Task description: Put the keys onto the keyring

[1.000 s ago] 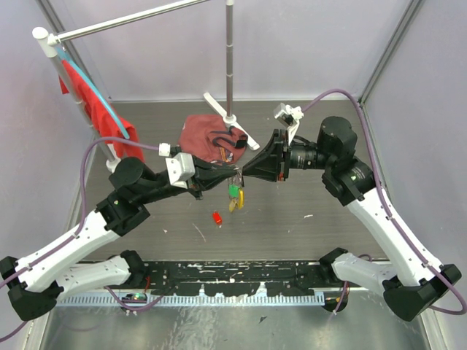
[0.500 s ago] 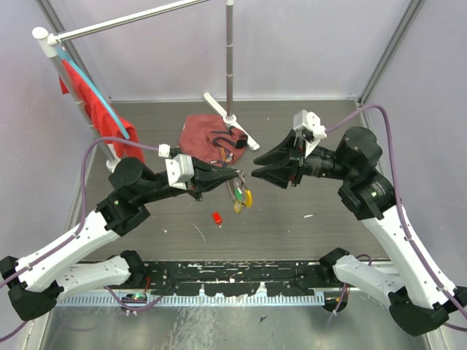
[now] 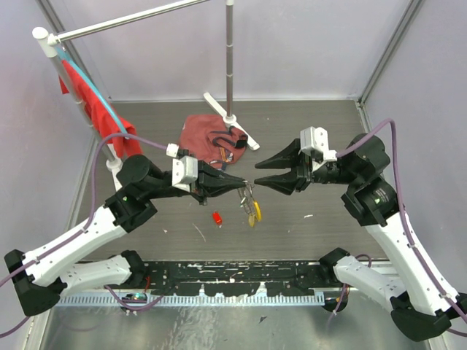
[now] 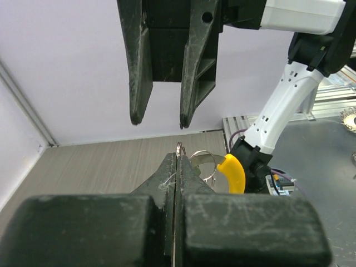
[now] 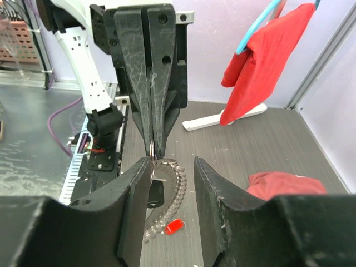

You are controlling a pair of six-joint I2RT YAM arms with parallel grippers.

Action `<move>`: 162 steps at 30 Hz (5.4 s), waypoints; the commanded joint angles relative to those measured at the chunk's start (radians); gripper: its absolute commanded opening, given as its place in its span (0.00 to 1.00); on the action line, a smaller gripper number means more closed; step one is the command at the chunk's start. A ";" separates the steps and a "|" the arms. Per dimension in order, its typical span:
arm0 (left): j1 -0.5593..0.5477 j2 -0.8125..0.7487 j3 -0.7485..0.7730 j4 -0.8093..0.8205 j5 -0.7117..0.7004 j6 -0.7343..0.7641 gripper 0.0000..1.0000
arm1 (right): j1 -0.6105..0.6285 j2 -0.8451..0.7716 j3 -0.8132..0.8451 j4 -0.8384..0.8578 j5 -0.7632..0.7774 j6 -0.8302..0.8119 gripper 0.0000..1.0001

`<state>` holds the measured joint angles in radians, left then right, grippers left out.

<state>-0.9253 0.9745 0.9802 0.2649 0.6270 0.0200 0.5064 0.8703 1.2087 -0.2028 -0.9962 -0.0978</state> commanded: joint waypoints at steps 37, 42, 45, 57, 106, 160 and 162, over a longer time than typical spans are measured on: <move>-0.001 0.013 0.072 0.000 0.026 -0.020 0.11 | 0.056 0.079 0.090 -0.179 -0.041 -0.119 0.01; -0.001 0.008 0.140 -0.208 0.005 0.045 0.32 | 0.057 0.089 0.129 -0.269 -0.007 -0.176 0.01; -0.001 0.014 0.191 -0.343 -0.015 0.095 0.35 | 0.057 0.088 0.124 -0.284 0.027 -0.192 0.01; -0.001 0.140 0.385 -0.695 -0.084 0.196 0.40 | 0.068 0.118 0.135 -0.375 0.114 -0.234 0.01; -0.001 0.324 0.548 -0.877 -0.059 0.288 0.21 | 0.089 0.144 0.126 -0.393 0.109 -0.243 0.01; -0.001 -0.059 0.057 -0.163 -0.232 0.081 0.00 | 0.121 0.104 0.039 -0.005 0.155 0.216 0.45; 0.000 -0.057 0.057 -0.162 -0.228 0.080 0.00 | 0.124 0.107 0.038 -0.014 0.164 0.208 0.43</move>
<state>-0.9253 0.9199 1.0405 0.0284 0.4030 0.1143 0.6197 0.9806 1.2465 -0.2584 -0.8532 0.1055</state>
